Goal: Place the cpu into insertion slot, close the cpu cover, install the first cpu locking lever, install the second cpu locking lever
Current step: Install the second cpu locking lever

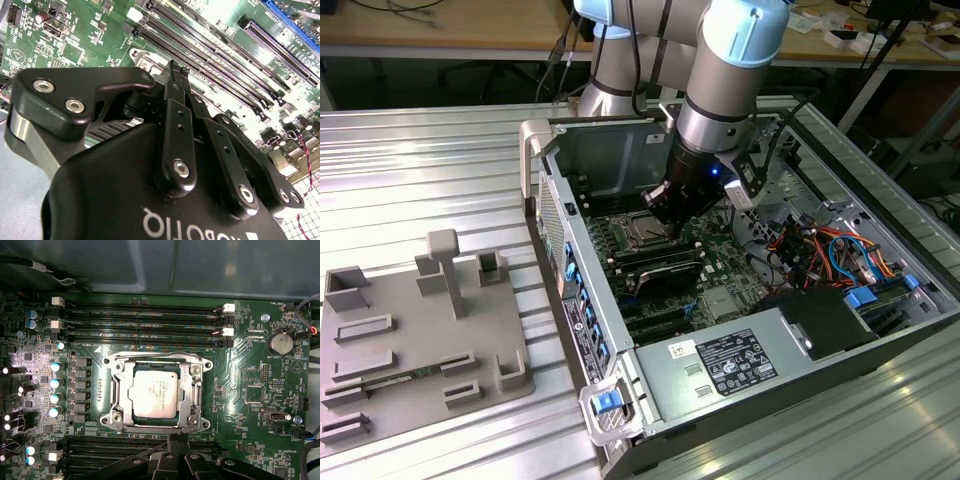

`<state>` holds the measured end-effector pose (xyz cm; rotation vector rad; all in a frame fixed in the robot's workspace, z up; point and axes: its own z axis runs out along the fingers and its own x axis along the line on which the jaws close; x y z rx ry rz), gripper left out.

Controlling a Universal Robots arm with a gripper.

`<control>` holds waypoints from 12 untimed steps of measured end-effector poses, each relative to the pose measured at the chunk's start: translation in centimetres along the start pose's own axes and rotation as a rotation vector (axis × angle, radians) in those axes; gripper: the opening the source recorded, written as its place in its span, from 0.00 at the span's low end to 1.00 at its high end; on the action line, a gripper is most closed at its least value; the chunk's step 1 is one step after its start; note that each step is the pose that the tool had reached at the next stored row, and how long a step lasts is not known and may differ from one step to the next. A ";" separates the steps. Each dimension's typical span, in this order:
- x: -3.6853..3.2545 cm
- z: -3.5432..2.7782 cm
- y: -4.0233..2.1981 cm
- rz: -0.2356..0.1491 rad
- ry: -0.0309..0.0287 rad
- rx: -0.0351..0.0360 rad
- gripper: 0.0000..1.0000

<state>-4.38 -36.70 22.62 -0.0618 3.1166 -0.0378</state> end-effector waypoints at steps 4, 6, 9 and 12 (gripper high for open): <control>0.06 0.00 0.00 0.000 0.0000 0.0001 0.11; 0.11 0.00 0.00 0.000 0.0000 0.0001 0.11; 0.25 -0.01 0.01 0.000 0.0000 0.0001 0.11; 0.38 -0.01 0.02 0.000 0.0000 0.0001 0.11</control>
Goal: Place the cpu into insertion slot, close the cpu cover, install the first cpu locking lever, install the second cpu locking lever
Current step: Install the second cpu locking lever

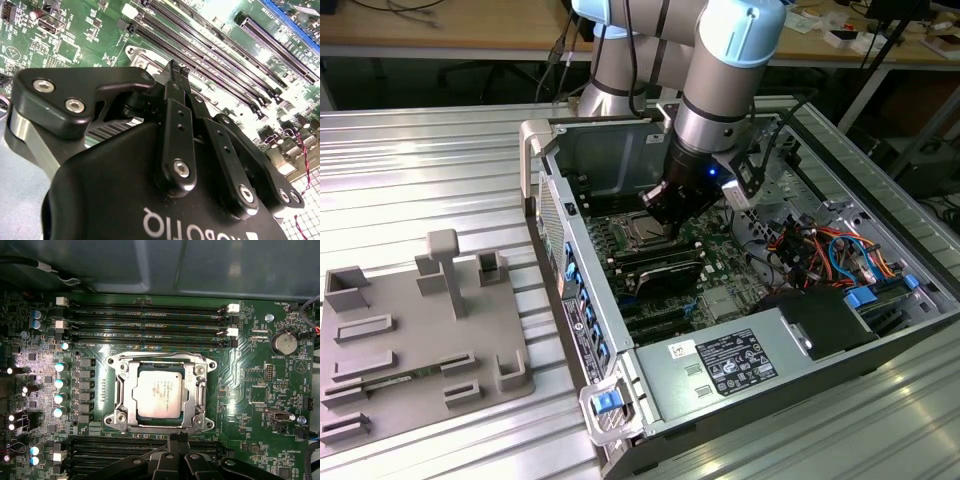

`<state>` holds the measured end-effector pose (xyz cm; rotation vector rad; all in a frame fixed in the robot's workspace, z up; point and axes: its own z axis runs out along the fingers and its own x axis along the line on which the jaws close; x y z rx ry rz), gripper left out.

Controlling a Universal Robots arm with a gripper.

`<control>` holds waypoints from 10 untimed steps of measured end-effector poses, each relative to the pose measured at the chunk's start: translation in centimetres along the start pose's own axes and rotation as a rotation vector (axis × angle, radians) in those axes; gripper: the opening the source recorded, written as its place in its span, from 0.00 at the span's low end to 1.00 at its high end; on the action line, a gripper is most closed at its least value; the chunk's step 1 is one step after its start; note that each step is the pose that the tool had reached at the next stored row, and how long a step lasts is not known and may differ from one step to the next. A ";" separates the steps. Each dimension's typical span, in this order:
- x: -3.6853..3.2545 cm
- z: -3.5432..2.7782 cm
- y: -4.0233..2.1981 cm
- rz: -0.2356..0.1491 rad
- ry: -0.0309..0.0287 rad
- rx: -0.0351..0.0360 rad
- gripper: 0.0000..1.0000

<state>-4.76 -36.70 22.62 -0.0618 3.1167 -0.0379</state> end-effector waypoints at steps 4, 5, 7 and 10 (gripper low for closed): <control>0.06 0.00 0.00 0.000 0.0000 0.0000 0.11; 0.07 0.00 0.00 0.000 0.0000 -0.0001 0.11; 0.12 0.00 0.00 0.000 -0.0001 0.0000 0.11; 0.18 0.00 0.01 0.000 0.0000 0.0000 0.11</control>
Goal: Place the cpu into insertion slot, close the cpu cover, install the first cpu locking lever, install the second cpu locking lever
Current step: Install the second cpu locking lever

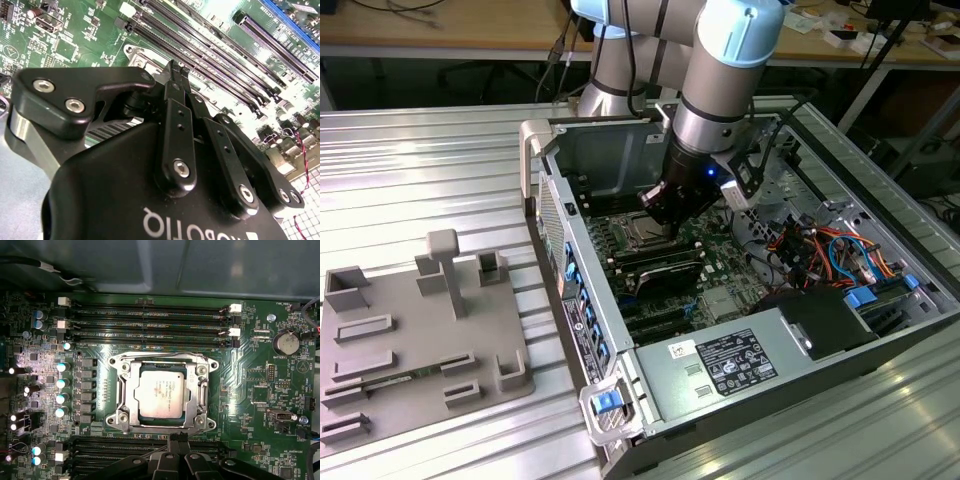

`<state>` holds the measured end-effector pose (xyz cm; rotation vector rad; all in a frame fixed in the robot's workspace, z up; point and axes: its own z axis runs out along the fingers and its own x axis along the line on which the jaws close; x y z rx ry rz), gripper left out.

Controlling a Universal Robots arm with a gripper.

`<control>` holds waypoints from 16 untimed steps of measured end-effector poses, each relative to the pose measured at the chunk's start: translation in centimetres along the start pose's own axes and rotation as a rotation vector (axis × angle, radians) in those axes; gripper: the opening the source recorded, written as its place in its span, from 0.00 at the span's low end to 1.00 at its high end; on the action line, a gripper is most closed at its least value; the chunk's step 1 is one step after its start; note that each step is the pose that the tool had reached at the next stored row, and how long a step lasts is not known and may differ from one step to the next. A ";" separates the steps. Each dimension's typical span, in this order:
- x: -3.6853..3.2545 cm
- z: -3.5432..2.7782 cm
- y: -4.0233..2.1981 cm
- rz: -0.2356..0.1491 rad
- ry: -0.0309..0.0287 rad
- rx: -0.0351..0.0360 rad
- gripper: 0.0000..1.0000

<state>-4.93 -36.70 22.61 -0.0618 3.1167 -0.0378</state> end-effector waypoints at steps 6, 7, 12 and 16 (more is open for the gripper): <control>0.12 0.00 0.00 0.000 0.0000 0.0000 0.11; 0.14 0.00 0.01 0.000 0.0000 0.0000 0.11; 0.23 0.00 0.01 0.000 0.0000 0.0000 0.11; 0.31 0.00 0.01 0.000 0.0000 0.0000 0.11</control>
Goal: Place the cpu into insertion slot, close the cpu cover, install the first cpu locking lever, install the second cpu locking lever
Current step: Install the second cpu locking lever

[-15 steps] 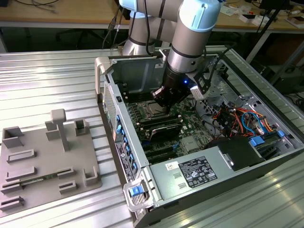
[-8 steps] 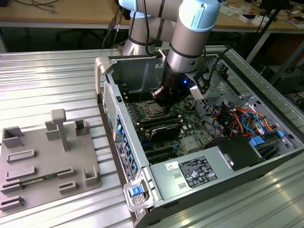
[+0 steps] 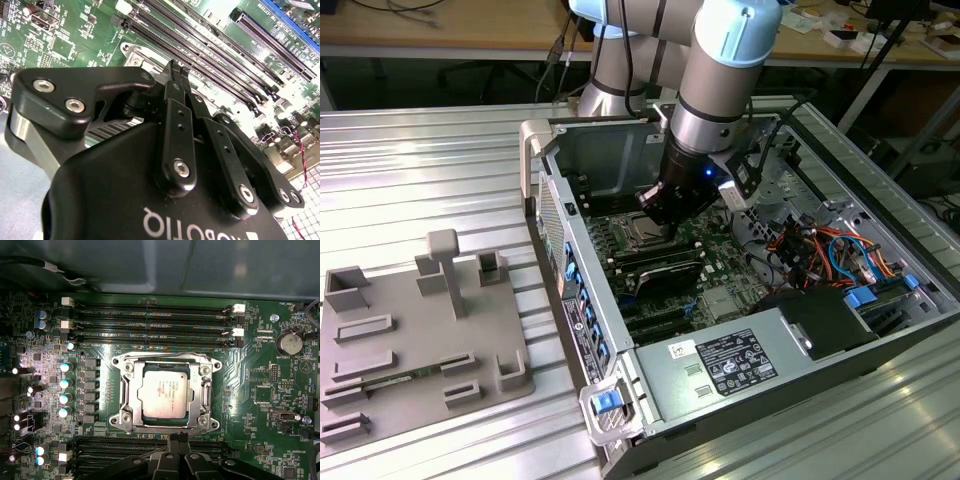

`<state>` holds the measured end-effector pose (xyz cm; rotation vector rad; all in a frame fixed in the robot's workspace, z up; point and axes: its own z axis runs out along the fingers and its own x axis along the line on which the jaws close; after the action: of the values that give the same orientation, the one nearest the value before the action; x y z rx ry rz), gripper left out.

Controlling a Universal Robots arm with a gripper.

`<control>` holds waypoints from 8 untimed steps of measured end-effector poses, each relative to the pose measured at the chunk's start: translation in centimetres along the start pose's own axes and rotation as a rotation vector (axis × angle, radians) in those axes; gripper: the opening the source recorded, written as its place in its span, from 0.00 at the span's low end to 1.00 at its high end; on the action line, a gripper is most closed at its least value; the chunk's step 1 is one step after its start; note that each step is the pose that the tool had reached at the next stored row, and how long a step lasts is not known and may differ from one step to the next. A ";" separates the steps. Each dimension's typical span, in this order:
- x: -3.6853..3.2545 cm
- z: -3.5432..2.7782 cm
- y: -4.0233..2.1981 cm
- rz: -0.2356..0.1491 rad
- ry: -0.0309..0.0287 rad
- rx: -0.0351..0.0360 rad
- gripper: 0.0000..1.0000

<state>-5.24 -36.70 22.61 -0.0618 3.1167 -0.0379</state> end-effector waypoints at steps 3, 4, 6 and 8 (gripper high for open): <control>0.04 0.00 0.00 0.000 -0.0001 0.0000 0.11; 0.04 0.00 0.00 0.000 0.0000 0.0000 0.11; 0.04 -0.05 -0.01 0.000 -0.0003 0.0001 0.11; 0.04 -0.17 -0.01 -0.001 -0.0004 0.0001 0.11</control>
<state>-5.28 -36.70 22.78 -0.0635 3.1163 -0.0380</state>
